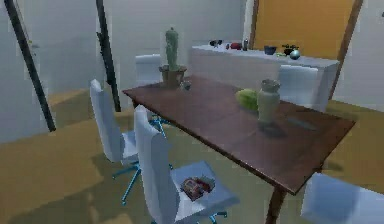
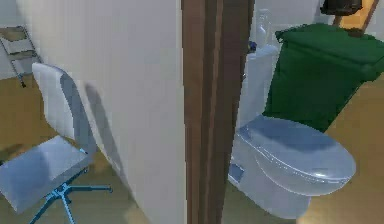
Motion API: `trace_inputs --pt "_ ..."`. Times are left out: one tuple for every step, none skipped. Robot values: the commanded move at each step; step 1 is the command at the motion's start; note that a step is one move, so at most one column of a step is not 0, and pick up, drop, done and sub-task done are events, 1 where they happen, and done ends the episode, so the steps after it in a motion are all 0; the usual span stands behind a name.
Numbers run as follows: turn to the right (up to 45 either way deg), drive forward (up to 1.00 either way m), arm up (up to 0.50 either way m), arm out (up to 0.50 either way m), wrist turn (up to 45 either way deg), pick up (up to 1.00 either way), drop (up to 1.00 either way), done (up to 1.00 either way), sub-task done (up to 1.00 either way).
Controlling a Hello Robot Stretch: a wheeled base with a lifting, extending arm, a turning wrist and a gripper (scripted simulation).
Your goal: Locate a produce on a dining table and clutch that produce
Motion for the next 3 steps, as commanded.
trace_inputs --pt "-45.0 0.0 0.0 0.0 0.0 0.0 0.0 0.0 0.0" --pt "-9.0 0.0 0.0 0.0 0.0 0.0 0.0 0.0 0.0" --pt "0.0 0.6 0.0 0.0 0.0 0.0 0.0 0.0 0.0"
